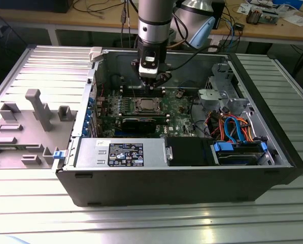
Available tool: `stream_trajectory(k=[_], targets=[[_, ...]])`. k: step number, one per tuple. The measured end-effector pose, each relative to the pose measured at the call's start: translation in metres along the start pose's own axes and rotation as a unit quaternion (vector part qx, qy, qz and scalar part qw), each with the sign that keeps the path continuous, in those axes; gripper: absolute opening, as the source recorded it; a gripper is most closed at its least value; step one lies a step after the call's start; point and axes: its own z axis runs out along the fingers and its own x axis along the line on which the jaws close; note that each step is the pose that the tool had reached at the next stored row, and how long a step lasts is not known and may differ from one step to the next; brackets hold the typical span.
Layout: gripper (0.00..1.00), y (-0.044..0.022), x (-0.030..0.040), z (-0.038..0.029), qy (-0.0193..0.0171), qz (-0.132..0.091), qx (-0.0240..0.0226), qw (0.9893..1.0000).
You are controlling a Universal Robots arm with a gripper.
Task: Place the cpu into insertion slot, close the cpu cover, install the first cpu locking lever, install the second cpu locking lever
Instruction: 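Install the first cpu locking lever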
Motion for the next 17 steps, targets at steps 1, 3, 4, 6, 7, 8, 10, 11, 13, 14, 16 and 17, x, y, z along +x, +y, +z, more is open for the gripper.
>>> stream_trajectory(k=[1,3,4,6,7,8,10,11,13,14,16,17], targets=[[0.11,0.0,0.0,0.0,0.0,-0.003,0.0,1.0],[0.11,0.0,0.0,0.0,0.0001,-0.012,0.0,0.9999],[0.11,0.0,0.0,0.0,0.0001,-0.016,0.0,0.9999],[0.11,0.0,0.0,0.0,0.0002,-0.025,0.0,0.9997],[0.11,0.0,0.0001,0.0,0.0003,-0.032,0.0,0.9995],[0.11,-0.0001,0.0001,0.0,0.0003,-0.039,0.0,0.9992],[0.11,-0.0001,0.0001,0.0,0.0005,-0.057,0.0,0.9983],[0.11,-0.0001,0.0001,0.0,0.0005,-0.064,0.0,0.9979],[0.11,-0.0001,0.0001,0.0,0.0007,-0.088,0.0,0.9961],[0.11,-0.0001,0.0001,0.0,0.0008,-0.096,-0.0001,0.9954],[0.11,-0.0001,0.0001,0.0,0.0009,-0.109,-0.0001,0.9941],[0.11,-0.0001,0.0001,0.0,0.0009,-0.109,-0.0001,0.9941]])
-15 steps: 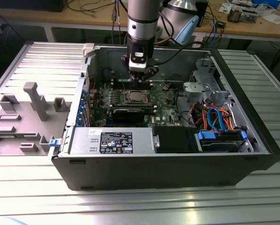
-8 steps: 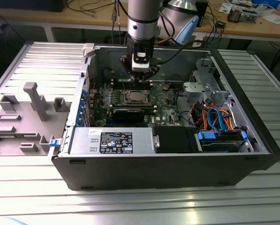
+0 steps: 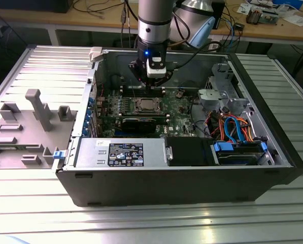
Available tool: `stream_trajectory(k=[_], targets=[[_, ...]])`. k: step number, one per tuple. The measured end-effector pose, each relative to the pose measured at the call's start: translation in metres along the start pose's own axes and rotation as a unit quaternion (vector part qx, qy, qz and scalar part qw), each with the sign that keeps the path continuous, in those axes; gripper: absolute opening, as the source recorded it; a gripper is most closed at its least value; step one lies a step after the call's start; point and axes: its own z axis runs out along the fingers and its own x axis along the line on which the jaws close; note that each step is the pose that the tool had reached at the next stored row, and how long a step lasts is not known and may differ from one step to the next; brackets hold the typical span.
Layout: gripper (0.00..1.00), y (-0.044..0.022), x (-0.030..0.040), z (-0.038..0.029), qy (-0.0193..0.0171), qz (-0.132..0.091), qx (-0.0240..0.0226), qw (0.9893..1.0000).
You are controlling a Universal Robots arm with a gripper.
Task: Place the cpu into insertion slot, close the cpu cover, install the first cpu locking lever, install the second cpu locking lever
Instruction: 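Install the first cpu locking lever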
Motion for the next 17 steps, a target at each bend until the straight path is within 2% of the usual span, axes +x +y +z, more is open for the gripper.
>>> stream_trajectory(k=[7,10,14,17], targets=[[0.11,-0.0001,0.0,0.0,0.0,-0.004,0.0,1.0],[0.11,0.0,0.0,0.0,0.0001,-0.016,0.0,0.9999],[0.11,0.0,0.0,0.0,0.0007,-0.055,-0.0022,0.9985],[0.11,-0.0001,0.0,0.0,0.0007,-0.057,-0.0022,0.9984]])
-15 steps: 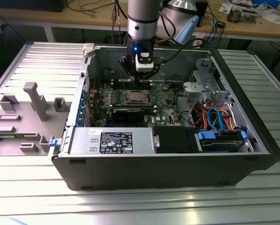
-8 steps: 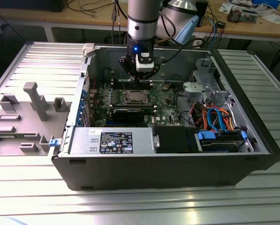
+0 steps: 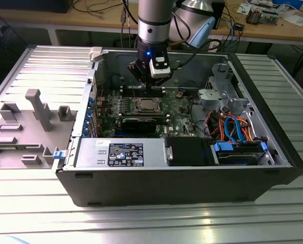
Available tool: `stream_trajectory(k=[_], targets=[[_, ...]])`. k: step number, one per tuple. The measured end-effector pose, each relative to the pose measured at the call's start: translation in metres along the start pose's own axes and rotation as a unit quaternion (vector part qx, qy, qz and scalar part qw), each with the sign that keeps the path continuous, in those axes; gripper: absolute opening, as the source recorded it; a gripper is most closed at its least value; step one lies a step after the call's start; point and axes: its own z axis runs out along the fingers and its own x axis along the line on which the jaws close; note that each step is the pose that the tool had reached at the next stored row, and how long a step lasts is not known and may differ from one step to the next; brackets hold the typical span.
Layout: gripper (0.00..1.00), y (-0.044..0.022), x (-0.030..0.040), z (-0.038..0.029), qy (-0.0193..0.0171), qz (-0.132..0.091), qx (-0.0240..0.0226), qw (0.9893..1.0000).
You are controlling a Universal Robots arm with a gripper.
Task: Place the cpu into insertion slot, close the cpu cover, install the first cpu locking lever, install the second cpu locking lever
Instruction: 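Install the first cpu locking lever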
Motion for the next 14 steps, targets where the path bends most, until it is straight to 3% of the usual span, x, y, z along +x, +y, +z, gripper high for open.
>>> stream_trajectory(k=[11,14], targets=[[0.11,0.0,0.0,0.0,-0.0001,0.0,0.0,1.0],[0.11,-0.0001,0.0002,0.0,-0.0039,0.0,-0.0014,1.0]])
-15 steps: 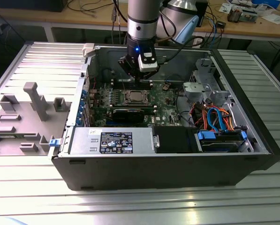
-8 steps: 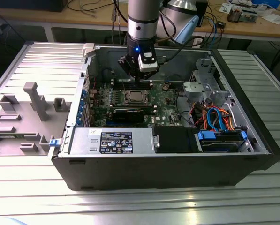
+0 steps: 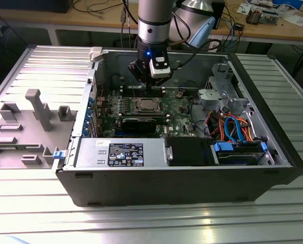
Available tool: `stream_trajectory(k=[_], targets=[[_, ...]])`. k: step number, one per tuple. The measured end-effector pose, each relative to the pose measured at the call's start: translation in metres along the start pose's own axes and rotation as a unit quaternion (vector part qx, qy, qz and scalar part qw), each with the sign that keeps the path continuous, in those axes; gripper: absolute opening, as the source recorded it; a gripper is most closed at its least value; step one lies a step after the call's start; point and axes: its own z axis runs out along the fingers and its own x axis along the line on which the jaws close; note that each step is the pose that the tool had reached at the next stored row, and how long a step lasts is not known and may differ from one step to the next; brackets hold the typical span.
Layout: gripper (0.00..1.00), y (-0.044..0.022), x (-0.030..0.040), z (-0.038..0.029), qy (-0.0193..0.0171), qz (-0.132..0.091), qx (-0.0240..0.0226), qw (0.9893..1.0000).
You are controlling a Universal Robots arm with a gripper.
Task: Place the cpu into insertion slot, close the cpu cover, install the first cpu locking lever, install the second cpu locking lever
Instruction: 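Install the first cpu locking lever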
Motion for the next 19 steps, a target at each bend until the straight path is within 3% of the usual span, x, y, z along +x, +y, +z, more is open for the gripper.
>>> stream_trajectory(k=[10,12,13,19], targets=[[0.11,0.0,0.0,0.0,-0.0004,-0.002,-0.0001,1.0],[0.11,0.0,0.0,0.0,0.0001,-0.034,-0.0004,0.9994],[0.11,0.0,0.0,0.0,0.0004,-0.059,-0.0006,0.9982],[0.11,0.0,0.0,0.0,0.0005,-0.061,-0.0006,0.9981]])
